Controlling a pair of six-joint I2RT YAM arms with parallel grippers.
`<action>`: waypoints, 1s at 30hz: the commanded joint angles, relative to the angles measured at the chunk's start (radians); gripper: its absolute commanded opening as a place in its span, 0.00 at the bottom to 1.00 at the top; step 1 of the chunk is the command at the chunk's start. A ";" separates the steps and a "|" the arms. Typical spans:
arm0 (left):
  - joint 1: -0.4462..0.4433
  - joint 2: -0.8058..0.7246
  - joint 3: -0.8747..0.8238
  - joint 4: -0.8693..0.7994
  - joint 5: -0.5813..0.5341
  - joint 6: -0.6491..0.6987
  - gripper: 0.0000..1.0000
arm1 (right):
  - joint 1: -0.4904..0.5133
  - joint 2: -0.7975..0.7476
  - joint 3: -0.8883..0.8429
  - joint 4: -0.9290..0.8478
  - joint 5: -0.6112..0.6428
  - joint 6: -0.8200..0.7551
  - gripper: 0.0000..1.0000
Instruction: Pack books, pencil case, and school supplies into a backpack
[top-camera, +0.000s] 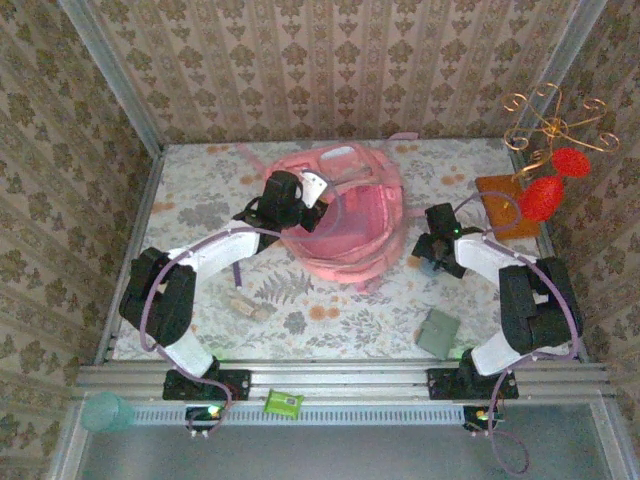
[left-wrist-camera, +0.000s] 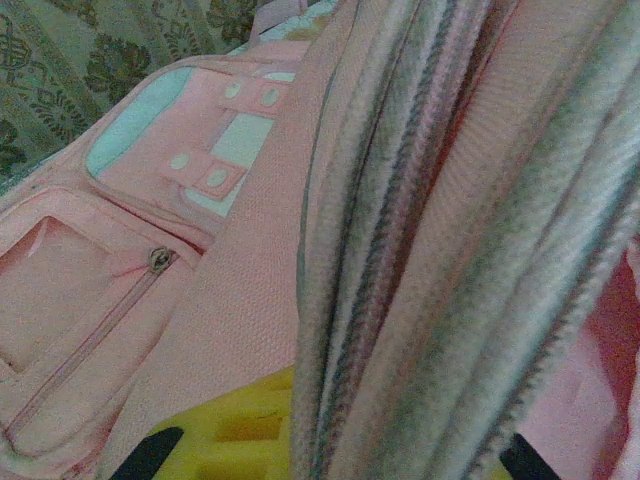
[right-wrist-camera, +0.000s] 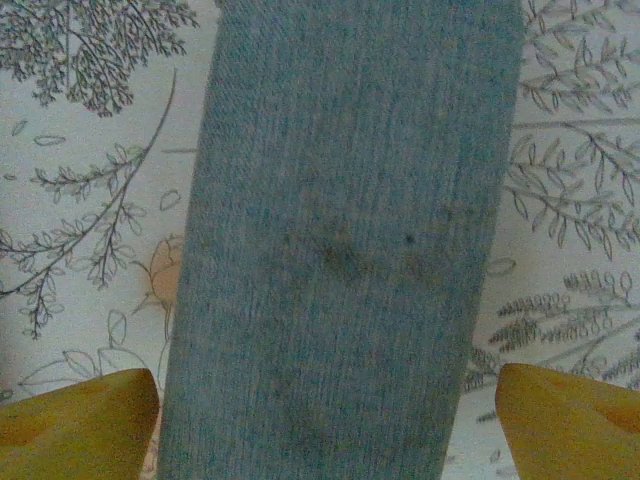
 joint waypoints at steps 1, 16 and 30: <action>-0.010 -0.050 0.004 0.057 0.041 -0.047 0.00 | -0.027 0.029 -0.005 0.073 -0.033 -0.003 0.78; 0.056 -0.049 0.057 0.076 0.180 -0.274 0.00 | 0.139 -0.373 0.014 0.106 -0.444 -0.238 0.46; 0.069 -0.076 0.185 0.073 0.307 -0.327 0.00 | 0.306 0.148 0.330 0.368 -0.453 0.130 0.43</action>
